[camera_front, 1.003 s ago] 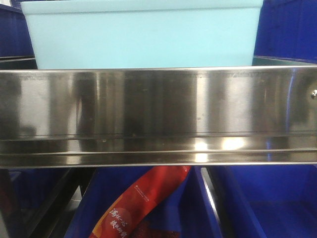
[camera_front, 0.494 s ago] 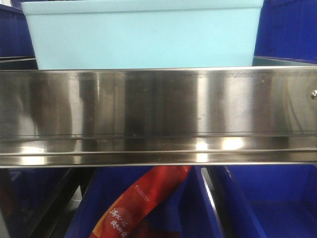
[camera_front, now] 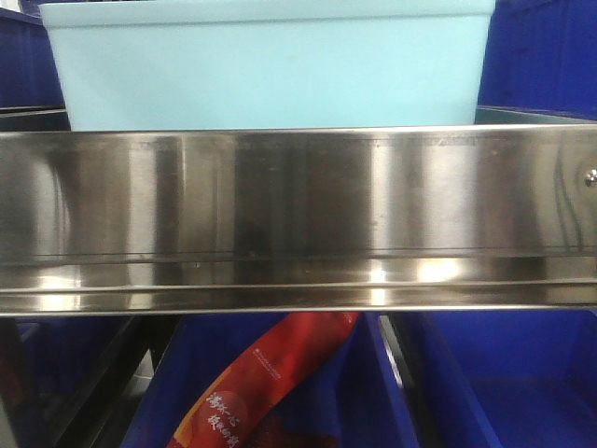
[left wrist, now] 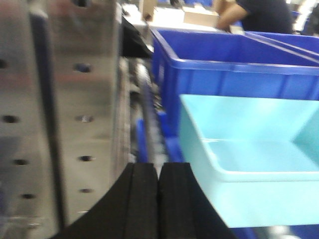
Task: Fetch blue bin and place on conveyor start
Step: 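Close both grippers on opposite side walls of the light-blue bin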
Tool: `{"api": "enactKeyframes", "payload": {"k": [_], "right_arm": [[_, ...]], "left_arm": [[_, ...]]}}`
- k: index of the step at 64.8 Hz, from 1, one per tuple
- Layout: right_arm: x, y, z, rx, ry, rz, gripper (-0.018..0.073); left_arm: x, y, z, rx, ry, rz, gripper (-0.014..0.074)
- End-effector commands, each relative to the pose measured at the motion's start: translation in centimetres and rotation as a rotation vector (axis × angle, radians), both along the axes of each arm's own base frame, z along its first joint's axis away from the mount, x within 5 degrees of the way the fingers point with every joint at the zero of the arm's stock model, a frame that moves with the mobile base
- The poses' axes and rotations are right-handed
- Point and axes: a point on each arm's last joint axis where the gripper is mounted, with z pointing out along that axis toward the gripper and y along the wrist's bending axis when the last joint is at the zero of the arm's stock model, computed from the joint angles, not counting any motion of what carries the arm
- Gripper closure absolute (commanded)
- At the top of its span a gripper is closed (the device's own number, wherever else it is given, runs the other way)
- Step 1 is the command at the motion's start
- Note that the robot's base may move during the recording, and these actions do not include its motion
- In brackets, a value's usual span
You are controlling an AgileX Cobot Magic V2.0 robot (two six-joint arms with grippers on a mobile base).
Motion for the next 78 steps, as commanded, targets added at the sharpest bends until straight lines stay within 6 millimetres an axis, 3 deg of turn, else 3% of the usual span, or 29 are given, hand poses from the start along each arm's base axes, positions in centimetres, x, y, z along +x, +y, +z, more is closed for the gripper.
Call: {"api": "enactKeyframes", "payload": {"k": [1,9,22,35,45,61,78], "right_arm": [[1.2,0.5,0.6,0.027,0.062,0.052,0.0726],[3.9,1.9,1.6,0.021,0.124,0.150,0.0726],[9.9,4.9,1.8,0.009,0.228,0.271,0.0723],[15.6,6.8,1.9,0.034,0.335,0.292,0.0701],[19.6,7.2,1.2,0.119,0.447,0.190,0.0701],[23.9,8.1,-0.3,0.128,0.662,0.090,0.0701],[25.8,10.0,-0.7,0.023,0.702,0.089,0.0701]], "left_arm": [[1.4,-1.0,1.2,-0.017,0.034,-0.093,0.0707],[4.2,-2.8,2.7,-0.005,0.041,-0.209,0.0707],[10.2,-5.7,2.8,0.013,0.132,-0.283,0.0707],[16.2,-7.1,2.5,0.038,0.235,-0.134,0.0707],[19.7,-8.1,2.3,0.026,0.320,0.006,0.0707],[23.1,-9.1,1.3,0.046,0.439,0.049,0.0707],[23.9,-9.3,0.2,0.042,0.510,0.079,0.0707]]}}
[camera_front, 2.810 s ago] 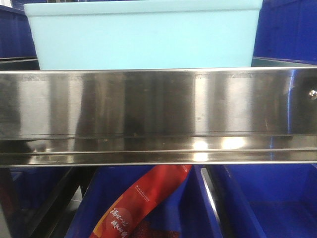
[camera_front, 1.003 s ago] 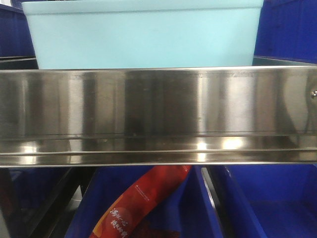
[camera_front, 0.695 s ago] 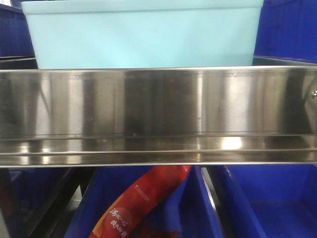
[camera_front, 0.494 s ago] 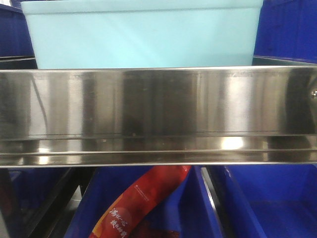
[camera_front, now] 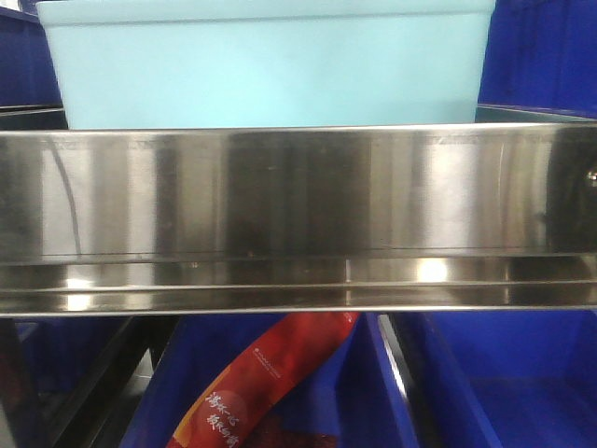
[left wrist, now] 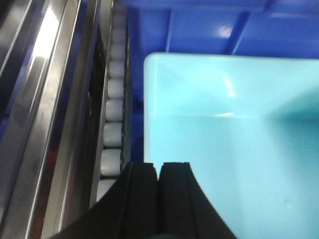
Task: Fetch blue bin and place on conveyor start
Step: 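Close both grippers on opposite side walls of the light-blue bin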
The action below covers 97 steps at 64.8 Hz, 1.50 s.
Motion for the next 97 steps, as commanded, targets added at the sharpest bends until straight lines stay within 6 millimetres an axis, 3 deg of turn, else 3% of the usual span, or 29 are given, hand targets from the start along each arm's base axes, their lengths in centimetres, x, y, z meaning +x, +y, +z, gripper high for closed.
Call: {"api": "enactKeyframes", "payload": {"k": [1,10,16,19,25,30,61,97], "right_arm": [[0.2,0.9,0.5,-0.053,-0.024,0.021,0.0701],[0.6,1.5,0.1,-0.068,-0.022,0.015,0.0701],[0.7,1.3,-0.1,-0.056,-0.011,-0.009,0.0677],[0.7,1.3,-0.1,-0.056,-0.009,-0.009,0.0625],[0.7,1.0,-0.1,-0.064,-0.006,-0.015,0.0440],[0.7,0.9,-0.1,-0.064,-0.006,-0.018,0.0315],[2.7,1.1,-4.0,-0.089,0.111,-0.030,0.0362],[3.2,1.3,-4.3,-0.077,0.082,-0.022,0.0365]], "left_arm": [[-0.1,-0.1,0.2,-0.007,0.004,0.008,0.0707],[-0.2,-0.1,0.2,-0.007,0.013,0.010,0.0703],[-0.2,-0.1,0.2,-0.008,0.011,0.010,0.0607],[-0.1,-0.1,0.2,-0.010,0.004,0.008,0.0506],[-0.1,-0.2,0.3,-0.015,-0.007,0.004,0.0320],[0.1,-0.2,0.1,-0.013,0.002,0.005,0.0229],[2.5,0.7,-4.2,-0.010,0.153,0.060,0.0267],[3.0,0.3,-5.2,-0.022,0.174,0.055,0.0267]]}}
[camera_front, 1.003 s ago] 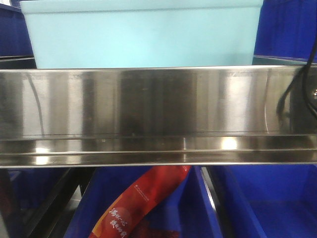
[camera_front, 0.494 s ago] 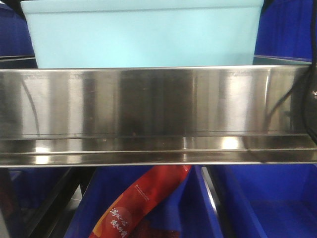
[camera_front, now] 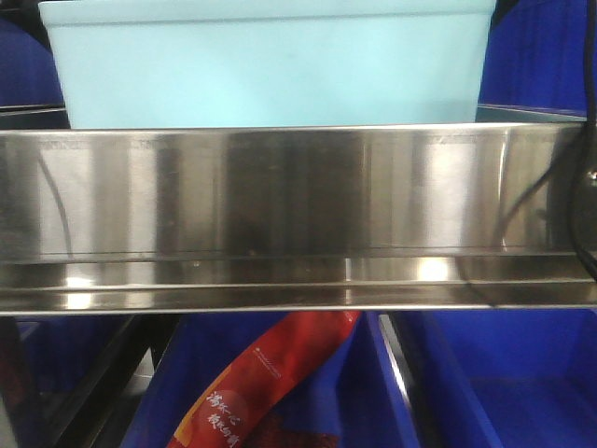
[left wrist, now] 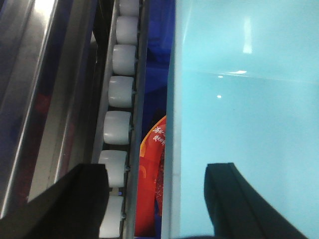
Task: Fetch blue bin and place on conveyor start
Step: 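Close both grippers on opposite side walls of the light-blue bin, then lift the light-blue bin with both grippers and pull it off the shelf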
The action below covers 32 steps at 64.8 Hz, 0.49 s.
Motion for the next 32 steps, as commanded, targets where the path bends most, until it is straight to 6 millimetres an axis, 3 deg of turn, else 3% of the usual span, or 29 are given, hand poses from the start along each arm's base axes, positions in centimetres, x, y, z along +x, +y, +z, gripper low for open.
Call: {"api": "enactKeyframes", "payload": {"k": [1,32], "right_arm": [[0.23,-0.22,0.19,0.002,-0.024,-0.001,0.0367],[0.16,-0.19,0.14,0.007,-0.014,-0.003,0.0368]], "left_arm": [[0.06,0.11,0.28,-0.014,-0.013,0.007,0.0267],[0.01,-0.03,0.25,-0.034,-0.007,0.007,0.0267]]}}
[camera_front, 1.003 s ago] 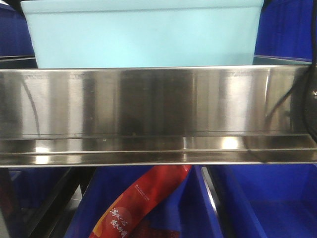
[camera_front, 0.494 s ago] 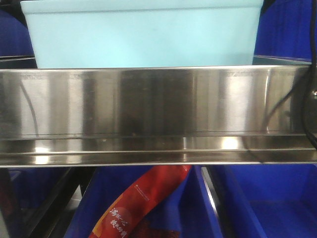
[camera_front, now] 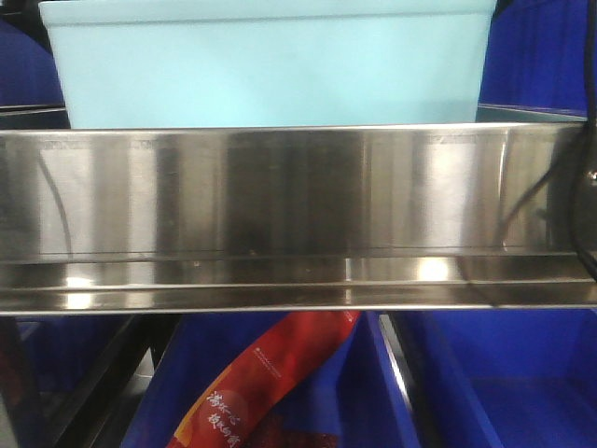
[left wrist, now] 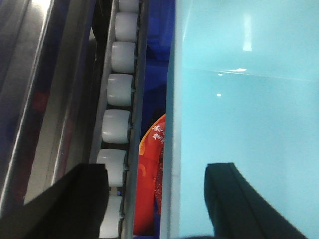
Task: Fetch blue bin and place on conveyor start
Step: 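Lift the light-blue bin with both grippers and pull it off the shelf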
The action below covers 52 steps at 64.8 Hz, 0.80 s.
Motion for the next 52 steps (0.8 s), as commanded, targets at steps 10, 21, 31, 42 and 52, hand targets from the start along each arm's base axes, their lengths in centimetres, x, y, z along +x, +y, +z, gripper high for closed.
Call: {"api": "enactKeyframes", "payload": {"k": [10,21,31,42,52], "right_arm": [[0.11,-0.28,0.16,-0.003,-0.011,-0.004,0.0368],[0.11,-0.28,0.16,-0.003,-0.011,-0.004,0.0381],[0.24,-0.08,-0.26,-0.007,0.002,-0.001,0.0539],[0.39,-0.04,-0.68,-0.012,0.017,-0.002,0.0717],[0.39,-0.04,-0.68,-0.011,0.017,-0.002,0.0713]], "left_arm": [[-0.01,0.01,0.34,-0.030,-0.011,0.007,0.0267],[-0.03,-0.03,0.33,-0.036,-0.009,0.007,0.0276],[-0.05,-0.11,0.31,-0.047,-0.006,0.007,0.0491],[-0.08,-0.10,0.29,-0.045,-0.002,0.008,0.0708],[-0.07,-0.06,0.30,-0.040,-0.003,0.008,0.0708]]}}
